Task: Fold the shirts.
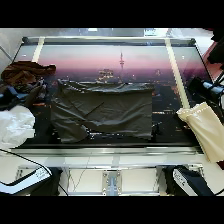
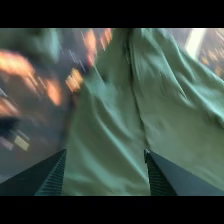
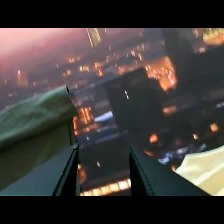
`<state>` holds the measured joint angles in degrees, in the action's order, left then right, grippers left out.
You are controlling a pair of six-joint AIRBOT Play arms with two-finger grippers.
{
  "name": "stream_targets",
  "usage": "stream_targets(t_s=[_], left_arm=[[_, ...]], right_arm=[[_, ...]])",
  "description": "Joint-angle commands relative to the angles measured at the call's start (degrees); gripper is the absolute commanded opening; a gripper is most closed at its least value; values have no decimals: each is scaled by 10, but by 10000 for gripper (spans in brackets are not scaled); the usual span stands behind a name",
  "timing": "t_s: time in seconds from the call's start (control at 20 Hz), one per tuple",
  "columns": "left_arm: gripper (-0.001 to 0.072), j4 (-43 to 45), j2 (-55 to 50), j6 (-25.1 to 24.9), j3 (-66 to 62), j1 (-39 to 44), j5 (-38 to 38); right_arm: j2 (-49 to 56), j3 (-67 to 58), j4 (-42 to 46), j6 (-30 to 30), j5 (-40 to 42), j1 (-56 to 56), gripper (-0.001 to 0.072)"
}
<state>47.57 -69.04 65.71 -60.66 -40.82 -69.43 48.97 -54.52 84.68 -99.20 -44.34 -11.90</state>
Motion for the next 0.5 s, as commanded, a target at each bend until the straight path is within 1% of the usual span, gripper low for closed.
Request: stream_targets(t_s=[0.0, 0.1, 0.2, 0.25, 0.45], left_arm=[[558, -46, 10, -4, 144, -1, -4], [557, -13, 10, -3, 197, 14, 29], [557, 25, 10, 11, 242, 38, 83], [557, 20, 10, 14, 254, 49, 106], [557, 15, 10, 68, 260, 89, 195]], right_arm=[[-56, 72, -6, 0, -43, -6, 386], [-73, 108, -26, 0, -36, -6, 386], [-80, 133, -57, 0, -26, -6, 386], [-81, 142, -70, 0, -19, -6, 386], [-82, 153, -93, 0, 6, -6, 385]])
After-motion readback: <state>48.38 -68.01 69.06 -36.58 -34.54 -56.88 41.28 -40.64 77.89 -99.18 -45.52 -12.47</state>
